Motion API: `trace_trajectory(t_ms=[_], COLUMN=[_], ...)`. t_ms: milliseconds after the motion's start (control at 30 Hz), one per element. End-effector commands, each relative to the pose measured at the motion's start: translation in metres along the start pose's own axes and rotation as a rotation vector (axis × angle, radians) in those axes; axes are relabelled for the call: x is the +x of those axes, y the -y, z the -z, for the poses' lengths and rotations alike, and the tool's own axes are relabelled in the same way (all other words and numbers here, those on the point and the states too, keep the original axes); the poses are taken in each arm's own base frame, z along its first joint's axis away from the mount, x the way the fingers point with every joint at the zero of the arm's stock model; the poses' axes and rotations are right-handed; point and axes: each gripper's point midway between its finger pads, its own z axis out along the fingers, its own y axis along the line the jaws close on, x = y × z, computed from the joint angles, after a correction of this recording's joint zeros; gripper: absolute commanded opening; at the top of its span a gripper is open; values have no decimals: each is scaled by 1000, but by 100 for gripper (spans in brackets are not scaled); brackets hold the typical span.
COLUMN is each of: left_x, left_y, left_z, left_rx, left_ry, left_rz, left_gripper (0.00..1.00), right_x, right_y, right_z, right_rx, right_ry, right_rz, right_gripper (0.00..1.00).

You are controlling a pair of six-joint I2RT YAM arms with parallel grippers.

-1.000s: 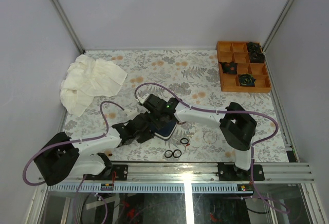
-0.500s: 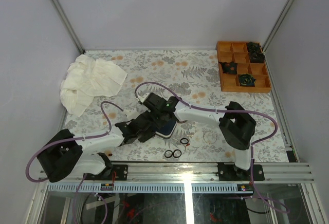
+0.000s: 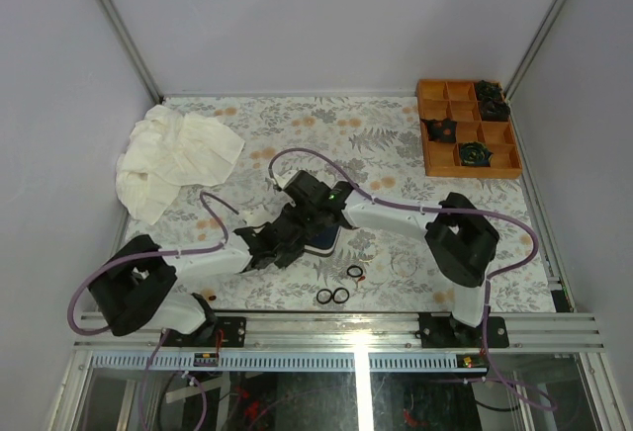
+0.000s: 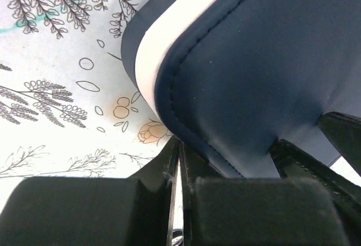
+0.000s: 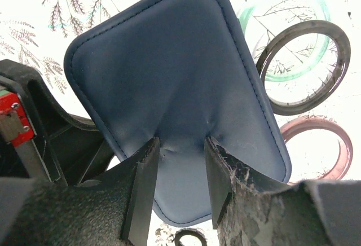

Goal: Organize the mixed jewelry
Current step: Close the jewelry box at the center of the board.

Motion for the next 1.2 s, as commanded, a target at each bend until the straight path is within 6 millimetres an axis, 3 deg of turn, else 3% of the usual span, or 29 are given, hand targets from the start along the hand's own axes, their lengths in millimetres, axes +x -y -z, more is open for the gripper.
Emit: trace_trajectory(t_ms=[0,400,600,867,1167], left_x=[-12,-19,-33,-35,-34], left_y=[25,31,36,39,29], left_z=[-21,-39,-36,-32,-17], left_rx=[58,10,20,26,43], left_ry=[93,146,209,208,190], left_rz=[120,242,231,186,110], left_gripper=[0,0,0,0,0], right_x=[104,104,103,102,75], right_y=[-34,-30,-26,-21,-10], right_z=[-49,-49,-49,-49,-34], right_rx=[-160,-198,-208,-198,-142], right_ry=[-310,-315,-317,-311,-195], right_rz=[-60,-102,-127,-141,-164], right_gripper=[45,45,45,45,57])
